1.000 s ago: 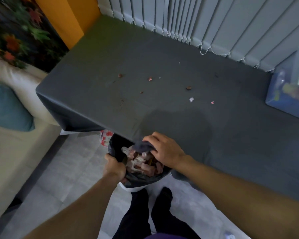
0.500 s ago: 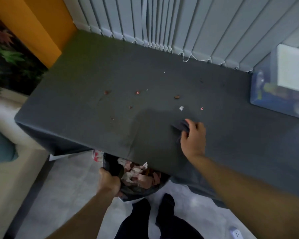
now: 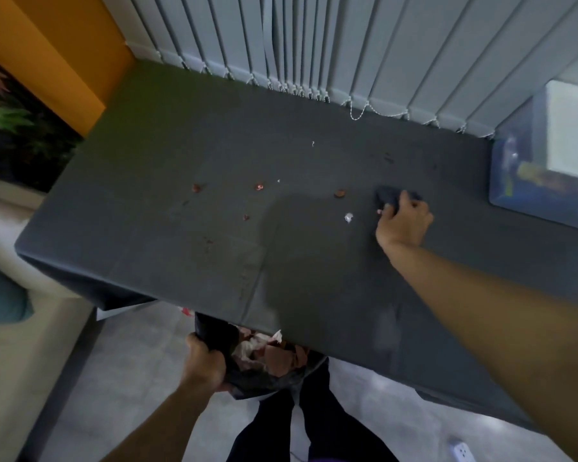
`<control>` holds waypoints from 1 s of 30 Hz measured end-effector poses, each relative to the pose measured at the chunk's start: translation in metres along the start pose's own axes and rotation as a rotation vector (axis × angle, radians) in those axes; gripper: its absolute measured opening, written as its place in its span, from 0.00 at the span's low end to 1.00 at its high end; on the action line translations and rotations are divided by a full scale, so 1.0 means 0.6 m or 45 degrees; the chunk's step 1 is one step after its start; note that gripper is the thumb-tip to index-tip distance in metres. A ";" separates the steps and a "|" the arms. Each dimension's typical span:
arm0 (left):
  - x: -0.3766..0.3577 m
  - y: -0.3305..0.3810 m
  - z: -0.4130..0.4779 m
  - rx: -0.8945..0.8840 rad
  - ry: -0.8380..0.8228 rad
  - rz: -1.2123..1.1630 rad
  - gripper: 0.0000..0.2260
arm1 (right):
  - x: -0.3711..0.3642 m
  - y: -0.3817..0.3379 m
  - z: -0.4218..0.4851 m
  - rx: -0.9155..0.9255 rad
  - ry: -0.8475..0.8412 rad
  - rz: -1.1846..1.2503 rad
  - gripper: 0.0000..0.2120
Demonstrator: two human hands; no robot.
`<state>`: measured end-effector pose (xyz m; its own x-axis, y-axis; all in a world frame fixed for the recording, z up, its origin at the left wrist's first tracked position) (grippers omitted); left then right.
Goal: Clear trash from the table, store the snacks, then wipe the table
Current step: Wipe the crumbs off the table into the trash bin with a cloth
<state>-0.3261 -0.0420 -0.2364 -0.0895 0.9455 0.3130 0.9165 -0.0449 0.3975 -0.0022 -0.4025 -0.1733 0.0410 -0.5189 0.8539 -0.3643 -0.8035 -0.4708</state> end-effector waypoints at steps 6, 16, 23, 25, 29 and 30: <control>-0.008 -0.007 0.003 0.049 0.011 -0.019 0.16 | -0.067 -0.098 -0.102 0.800 -0.184 0.123 0.15; -0.006 0.010 -0.012 0.070 0.015 -0.021 0.14 | -0.061 -0.154 0.002 0.646 -0.189 0.055 0.16; -0.006 0.026 -0.033 0.095 0.010 -0.038 0.15 | -0.072 -0.207 -0.024 0.738 -0.223 0.327 0.11; -0.003 0.030 -0.036 0.086 0.022 -0.039 0.15 | -0.067 -0.220 0.017 0.623 -0.103 0.366 0.15; -0.001 0.036 -0.041 0.088 0.029 -0.031 0.16 | -0.070 -0.271 0.083 0.477 -0.129 0.347 0.20; 0.000 0.037 -0.041 0.092 0.029 -0.027 0.16 | -0.078 -0.284 0.096 0.463 -0.184 0.324 0.21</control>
<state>-0.3156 -0.0508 -0.2065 -0.1175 0.9385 0.3248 0.9399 -0.0005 0.3414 0.1116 -0.2580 -0.1460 0.1312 -0.7274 0.6736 -0.0306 -0.6821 -0.7306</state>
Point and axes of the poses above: each hand's wrist, its own z-axis towards the middle knuckle, its own x-axis out of the back of the hand, y = z × x, the point moved 7 cm from there along z, towards the middle knuckle, and after that the axes turned 11 degrees about -y, right-handed, at the moved point
